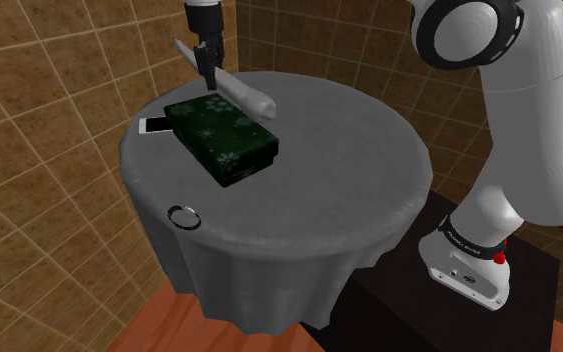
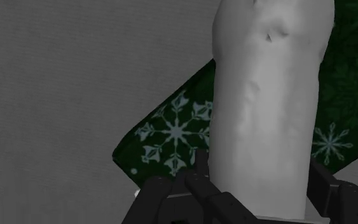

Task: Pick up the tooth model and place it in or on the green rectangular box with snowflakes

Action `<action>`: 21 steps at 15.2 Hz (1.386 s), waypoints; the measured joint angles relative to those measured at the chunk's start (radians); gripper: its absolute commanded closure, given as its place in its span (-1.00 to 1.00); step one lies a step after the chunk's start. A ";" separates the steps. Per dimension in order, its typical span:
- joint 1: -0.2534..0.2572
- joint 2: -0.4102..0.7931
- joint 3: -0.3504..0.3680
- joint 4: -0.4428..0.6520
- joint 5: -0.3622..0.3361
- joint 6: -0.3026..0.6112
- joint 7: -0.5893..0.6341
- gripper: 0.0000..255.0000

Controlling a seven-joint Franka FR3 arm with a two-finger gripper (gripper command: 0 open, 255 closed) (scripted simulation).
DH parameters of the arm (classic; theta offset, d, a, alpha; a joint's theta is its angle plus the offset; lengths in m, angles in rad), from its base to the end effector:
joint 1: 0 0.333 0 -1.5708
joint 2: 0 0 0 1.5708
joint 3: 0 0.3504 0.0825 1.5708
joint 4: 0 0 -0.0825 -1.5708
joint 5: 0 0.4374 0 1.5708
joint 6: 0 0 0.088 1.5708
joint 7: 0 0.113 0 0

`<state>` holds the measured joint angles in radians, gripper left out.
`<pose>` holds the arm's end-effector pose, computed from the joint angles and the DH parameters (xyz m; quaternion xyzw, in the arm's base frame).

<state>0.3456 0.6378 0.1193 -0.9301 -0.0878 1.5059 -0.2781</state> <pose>0.7267 0.3163 0.5328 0.9357 0.3515 -0.0285 0.0108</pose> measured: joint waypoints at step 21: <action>0.033 0.003 0.009 -0.166 -0.003 0.168 0.056 1.00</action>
<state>0.3782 0.6406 0.1286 -1.0960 -0.0911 1.6735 -0.2225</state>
